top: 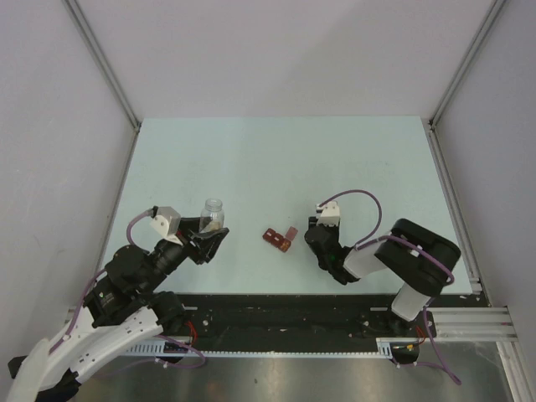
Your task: Sort the pills into containers
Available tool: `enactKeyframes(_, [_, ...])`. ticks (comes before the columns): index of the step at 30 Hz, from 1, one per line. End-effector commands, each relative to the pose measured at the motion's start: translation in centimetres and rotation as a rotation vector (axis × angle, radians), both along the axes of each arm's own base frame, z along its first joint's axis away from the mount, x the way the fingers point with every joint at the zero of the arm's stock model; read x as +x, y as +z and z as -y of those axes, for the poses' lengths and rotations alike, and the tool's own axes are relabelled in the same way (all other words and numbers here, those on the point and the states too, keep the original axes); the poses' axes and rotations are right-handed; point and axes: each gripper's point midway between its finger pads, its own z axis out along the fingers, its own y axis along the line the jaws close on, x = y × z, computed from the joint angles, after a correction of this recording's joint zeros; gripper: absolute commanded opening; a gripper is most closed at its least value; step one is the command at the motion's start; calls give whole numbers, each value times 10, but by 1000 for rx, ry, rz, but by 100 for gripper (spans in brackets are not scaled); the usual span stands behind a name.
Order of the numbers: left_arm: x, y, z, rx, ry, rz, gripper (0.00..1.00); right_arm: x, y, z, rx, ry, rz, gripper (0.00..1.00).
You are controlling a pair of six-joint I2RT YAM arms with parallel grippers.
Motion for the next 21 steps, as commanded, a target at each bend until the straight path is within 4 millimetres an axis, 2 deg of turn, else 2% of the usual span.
enactKeyframes(1, [-8, 18, 0, -43, -35, 33, 0, -16, 15, 27, -43, -37, -49, 0])
enactKeyframes(3, [-9, 22, -2, -58, -32, 40, 0, -16, 32, 34, -30, -34, -51, 0])
enactKeyframes(4, [-9, 23, -2, -60, -31, 42, 1, -14, 56, 33, 25, -20, -13, 0])
enactKeyframes(5, [-10, 24, -2, -67, -31, 40, 0, -12, 70, 32, 65, 7, -7, 0])
enactKeyframes(6, [-10, 25, -1, -70, -37, 41, 0, -14, 93, 34, 92, 39, 21, 0])
enactKeyframes(7, [-10, 25, 0, -74, -41, 38, 1, -19, 107, 24, 139, 117, 17, 0])
enactKeyframes(9, [-13, 24, 8, -73, -79, 33, 1, -19, 135, 26, 175, 183, 10, 0])
enactKeyframes(10, [-13, 23, 11, -69, -95, 28, 0, -28, 163, 14, 246, 283, 30, 0])
enactKeyframes(11, [-14, 22, 16, -64, -113, 22, 0, -31, 177, 12, 268, 322, 25, 0])
enactKeyframes(12, [-18, 23, 23, -61, -156, 26, 0, -36, 201, 13, 278, 349, 12, 0])
enactKeyframes(13, [-19, 25, 27, -63, -174, 29, 0, -46, 217, 3, 307, 424, 2, 0])
enactKeyframes(14, [-22, 26, 31, -60, -205, 31, 0, -55, 218, 3, 300, 446, -50, 0])
enactKeyframes(15, [-25, 28, 38, -58, -244, 38, 0, -59, 255, -3, 360, 478, -15, 0])
enactKeyframes(17, [-27, 30, 45, -54, -278, 48, 0, -76, 277, -15, 435, 562, -44, 0])
enactKeyframes(18, [-28, 34, 48, -56, -296, 57, 0, -81, 299, -19, 491, 586, -25, 0])
enactKeyframes(19, [-31, 34, 52, -49, -320, 61, 0, -92, 312, -27, 569, 629, -41, 0])
enactKeyframes(21, [-32, 39, 57, -51, -344, 72, 1, -101, 336, -31, 667, 659, -16, 0])
